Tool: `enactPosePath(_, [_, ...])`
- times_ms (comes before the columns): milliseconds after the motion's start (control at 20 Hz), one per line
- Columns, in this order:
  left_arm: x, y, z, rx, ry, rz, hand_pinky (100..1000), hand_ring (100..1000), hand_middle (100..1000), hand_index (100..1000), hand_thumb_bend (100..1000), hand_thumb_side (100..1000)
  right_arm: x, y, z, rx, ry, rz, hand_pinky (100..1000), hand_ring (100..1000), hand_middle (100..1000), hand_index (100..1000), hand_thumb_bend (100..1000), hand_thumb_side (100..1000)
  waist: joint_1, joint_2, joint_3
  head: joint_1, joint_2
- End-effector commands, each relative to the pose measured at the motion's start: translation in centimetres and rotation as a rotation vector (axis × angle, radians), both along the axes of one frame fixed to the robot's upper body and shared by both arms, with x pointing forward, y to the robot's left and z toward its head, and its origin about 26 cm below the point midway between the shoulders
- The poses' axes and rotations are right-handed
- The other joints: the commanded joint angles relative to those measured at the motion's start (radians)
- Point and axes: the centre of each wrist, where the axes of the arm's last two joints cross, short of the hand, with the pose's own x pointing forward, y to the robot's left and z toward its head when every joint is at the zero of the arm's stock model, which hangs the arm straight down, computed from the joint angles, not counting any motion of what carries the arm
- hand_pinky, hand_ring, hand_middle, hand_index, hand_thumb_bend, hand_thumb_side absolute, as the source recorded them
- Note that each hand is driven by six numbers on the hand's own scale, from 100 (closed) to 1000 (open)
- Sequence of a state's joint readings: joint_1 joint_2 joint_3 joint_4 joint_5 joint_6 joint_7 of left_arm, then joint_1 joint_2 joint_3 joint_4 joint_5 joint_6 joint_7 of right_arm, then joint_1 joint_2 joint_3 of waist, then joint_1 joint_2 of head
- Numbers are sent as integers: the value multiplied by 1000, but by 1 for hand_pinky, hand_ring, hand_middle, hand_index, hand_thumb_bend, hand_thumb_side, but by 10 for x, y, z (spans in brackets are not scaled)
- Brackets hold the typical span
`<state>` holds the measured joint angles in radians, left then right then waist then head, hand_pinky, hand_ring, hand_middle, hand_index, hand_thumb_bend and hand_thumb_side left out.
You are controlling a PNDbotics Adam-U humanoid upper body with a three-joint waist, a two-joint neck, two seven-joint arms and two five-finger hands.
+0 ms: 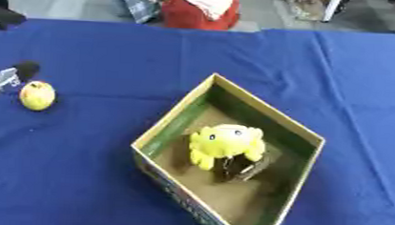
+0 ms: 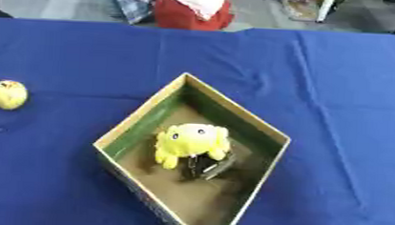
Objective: Pick up objects on the table and place them in the box.
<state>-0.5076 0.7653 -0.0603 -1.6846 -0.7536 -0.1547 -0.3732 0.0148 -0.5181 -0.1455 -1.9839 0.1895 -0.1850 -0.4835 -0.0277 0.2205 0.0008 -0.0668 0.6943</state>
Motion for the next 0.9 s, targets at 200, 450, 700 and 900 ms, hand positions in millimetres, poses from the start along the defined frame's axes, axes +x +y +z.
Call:
enactPosePath(200, [11, 16, 10, 167, 96, 95, 823, 839, 842, 991, 624, 1000, -2, -1, 6, -18, -11, -10, 889, 907, 547, 841, 100, 988, -4, -11, -2, 6, -9])
enactPosePath(450, [20, 22, 8, 239, 168, 183, 840, 852, 852, 1000, 697, 1000, -2, 0, 5, -19, -7, -9, 889, 905, 546, 840, 100, 986, -7, -8, -3, 1, -14])
enactPosePath(700, [29, 27, 3, 271, 206, 246, 843, 854, 848, 1000, 767, 1000, -1, 2, 4, -19, 3, -6, 889, 904, 544, 838, 100, 987, -7, -5, -4, -4, -18])
enactPosePath(900, [37, 29, -2, 288, 214, 286, 846, 856, 847, 1000, 769, 1000, -1, 4, 3, -17, 11, -1, 889, 901, 542, 835, 100, 986, -6, -2, -7, -9, -19])
